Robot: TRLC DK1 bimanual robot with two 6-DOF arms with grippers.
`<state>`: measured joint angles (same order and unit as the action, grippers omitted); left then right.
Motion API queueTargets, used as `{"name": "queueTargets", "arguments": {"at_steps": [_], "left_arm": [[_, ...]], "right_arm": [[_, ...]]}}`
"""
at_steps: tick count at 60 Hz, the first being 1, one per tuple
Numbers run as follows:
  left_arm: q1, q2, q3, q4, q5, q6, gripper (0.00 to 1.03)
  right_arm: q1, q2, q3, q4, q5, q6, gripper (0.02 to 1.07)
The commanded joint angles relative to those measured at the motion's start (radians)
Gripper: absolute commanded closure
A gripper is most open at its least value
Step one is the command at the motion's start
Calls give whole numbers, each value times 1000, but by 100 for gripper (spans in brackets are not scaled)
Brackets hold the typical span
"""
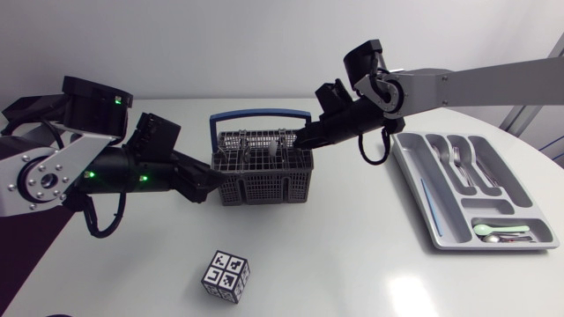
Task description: Transfer all utensils from the basket to the drawer tray.
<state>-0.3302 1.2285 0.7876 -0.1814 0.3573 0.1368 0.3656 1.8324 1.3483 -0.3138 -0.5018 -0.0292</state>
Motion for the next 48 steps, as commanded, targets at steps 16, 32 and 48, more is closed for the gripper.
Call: {"name": "queueTargets", "arguments": {"at_steps": [16,32,48], "left_arm": [[3,-14,-30,10,-4,24,38],[2,-14,-31,10,-8,23,38],[-1,-14,-31,10,-8,21,38]], "right_arm": [[-16,-142,-95,47,-89,31,101],[-86,-240,-123,78,-204,78,101],[-200,-371,-159,48,-311,118,101]]}}
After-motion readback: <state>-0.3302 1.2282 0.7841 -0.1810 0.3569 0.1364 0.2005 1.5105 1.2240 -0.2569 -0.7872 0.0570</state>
